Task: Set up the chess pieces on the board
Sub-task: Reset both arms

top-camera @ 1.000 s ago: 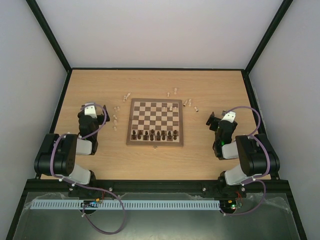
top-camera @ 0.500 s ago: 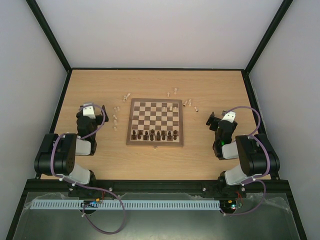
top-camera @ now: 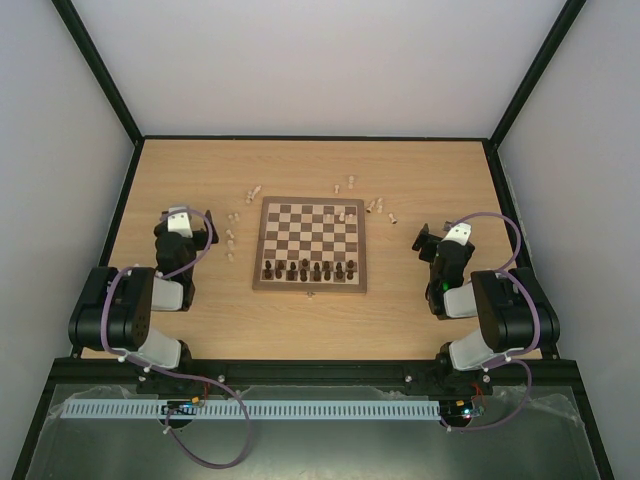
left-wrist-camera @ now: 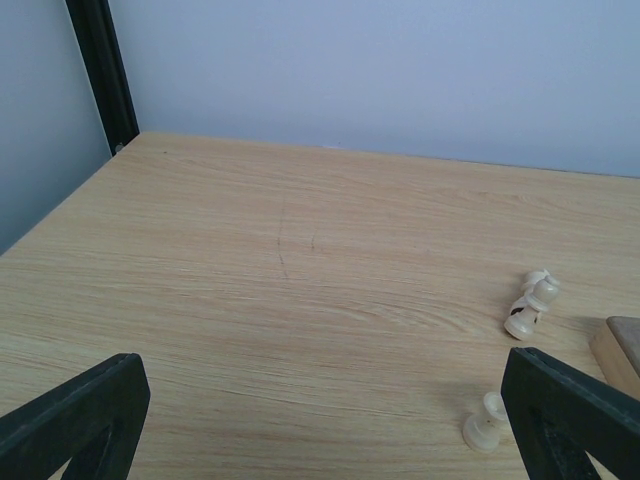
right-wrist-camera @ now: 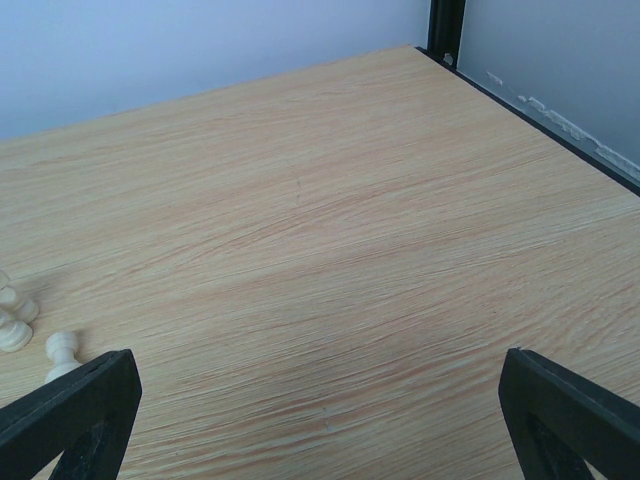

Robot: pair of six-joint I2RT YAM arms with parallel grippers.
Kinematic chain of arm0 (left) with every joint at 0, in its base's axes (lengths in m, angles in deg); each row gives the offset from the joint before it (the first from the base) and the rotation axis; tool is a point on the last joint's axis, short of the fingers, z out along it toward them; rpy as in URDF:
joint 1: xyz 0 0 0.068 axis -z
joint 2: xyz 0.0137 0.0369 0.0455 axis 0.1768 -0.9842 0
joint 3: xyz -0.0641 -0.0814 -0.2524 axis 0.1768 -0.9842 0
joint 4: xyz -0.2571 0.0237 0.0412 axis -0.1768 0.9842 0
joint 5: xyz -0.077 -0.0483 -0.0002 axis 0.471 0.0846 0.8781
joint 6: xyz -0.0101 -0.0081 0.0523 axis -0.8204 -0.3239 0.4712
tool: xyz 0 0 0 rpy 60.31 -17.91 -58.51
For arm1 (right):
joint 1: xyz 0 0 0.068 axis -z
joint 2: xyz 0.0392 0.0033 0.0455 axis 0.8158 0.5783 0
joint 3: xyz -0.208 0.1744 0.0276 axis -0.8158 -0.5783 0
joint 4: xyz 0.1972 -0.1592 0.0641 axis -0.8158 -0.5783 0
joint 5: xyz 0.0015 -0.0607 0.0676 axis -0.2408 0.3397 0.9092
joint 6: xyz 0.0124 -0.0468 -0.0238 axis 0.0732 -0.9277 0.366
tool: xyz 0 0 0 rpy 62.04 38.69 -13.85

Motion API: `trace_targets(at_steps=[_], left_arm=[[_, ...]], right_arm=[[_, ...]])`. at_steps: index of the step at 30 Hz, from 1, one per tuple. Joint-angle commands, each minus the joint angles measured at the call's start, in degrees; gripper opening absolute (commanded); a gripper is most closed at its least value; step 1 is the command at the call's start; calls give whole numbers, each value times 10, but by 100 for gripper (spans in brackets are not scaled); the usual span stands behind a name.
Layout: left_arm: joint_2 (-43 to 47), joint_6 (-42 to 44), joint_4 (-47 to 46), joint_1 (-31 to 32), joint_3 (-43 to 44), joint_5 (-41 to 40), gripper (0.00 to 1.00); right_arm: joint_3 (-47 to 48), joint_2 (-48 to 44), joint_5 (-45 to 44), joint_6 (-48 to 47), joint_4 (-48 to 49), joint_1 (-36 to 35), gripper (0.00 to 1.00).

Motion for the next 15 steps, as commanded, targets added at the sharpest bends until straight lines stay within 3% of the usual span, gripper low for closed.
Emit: trace_targets(at_steps=[1,15], left_arm=[[-6,8,-29,2,1,-6,100],[-6,10,-26,6,3,-12,100]], right_arm=[[10,1,-8,-3,16,2,99],[11,1,-8,-3,15,2,99]])
